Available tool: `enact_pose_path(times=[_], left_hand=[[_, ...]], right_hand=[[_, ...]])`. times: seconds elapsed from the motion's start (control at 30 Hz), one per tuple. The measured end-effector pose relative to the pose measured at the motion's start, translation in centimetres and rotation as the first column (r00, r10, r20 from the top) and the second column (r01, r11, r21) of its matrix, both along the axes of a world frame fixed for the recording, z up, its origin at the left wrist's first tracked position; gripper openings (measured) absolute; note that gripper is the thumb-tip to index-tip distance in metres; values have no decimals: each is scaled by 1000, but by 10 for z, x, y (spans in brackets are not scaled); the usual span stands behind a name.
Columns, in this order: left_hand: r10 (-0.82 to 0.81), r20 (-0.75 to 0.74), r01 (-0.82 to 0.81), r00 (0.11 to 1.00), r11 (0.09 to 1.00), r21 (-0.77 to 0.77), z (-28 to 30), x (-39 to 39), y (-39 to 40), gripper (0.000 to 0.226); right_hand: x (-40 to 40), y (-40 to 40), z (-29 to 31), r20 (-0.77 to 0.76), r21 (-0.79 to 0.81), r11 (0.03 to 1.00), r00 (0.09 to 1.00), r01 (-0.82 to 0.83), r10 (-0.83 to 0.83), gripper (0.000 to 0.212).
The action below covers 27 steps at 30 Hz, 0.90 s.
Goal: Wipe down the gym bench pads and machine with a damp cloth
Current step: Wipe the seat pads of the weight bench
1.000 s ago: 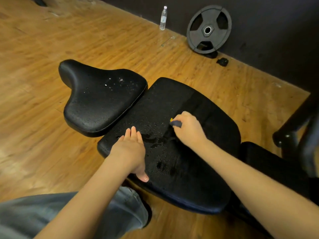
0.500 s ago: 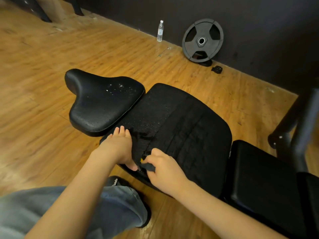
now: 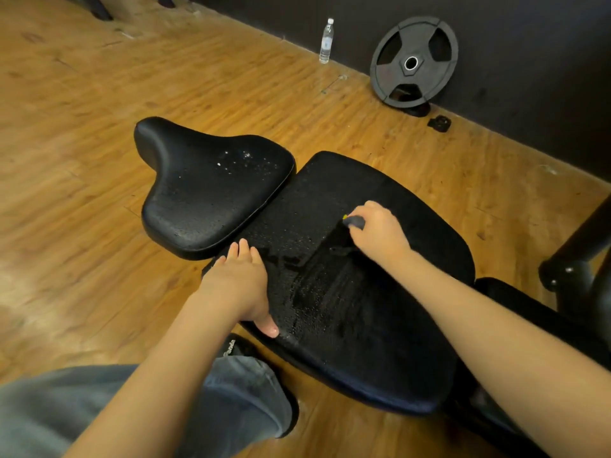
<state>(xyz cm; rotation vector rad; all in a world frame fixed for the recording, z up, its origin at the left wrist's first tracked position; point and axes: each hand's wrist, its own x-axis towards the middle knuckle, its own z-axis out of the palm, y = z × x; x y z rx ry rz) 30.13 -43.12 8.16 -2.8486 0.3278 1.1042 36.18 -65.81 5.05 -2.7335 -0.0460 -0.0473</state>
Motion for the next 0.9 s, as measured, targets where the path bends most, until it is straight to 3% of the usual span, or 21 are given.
enact_pose_path(times=[0.27,0.43,0.53,0.67,0.83,0.9], left_hand=[[-49,34,48,998,999,20,-1,3,2,137],[-57,29,57,998,998,28,0,3,0,130],[-78,26,76,997,994,84,2,5,-6,128],[-89,31,85,996,989,122,5,6,-9,128],[-54,33,54,998,999,3,6,3,3,129],[-50,15,51,999,997,-53,6,1,10,130]], right_hand=[[78,-45,9,24,9,953,953,303,-303,22],[86,-49,15,11,13,936,936,351,-351,21],[63,-27,18,-19,32,966,966,258,-258,20],[-10,36,9,-19,24,999,999,-45,46,19],[-103,105,16,-140,66,952,942,-300,306,17],[-122,115,21,-175,90,940,924,-330,341,16]])
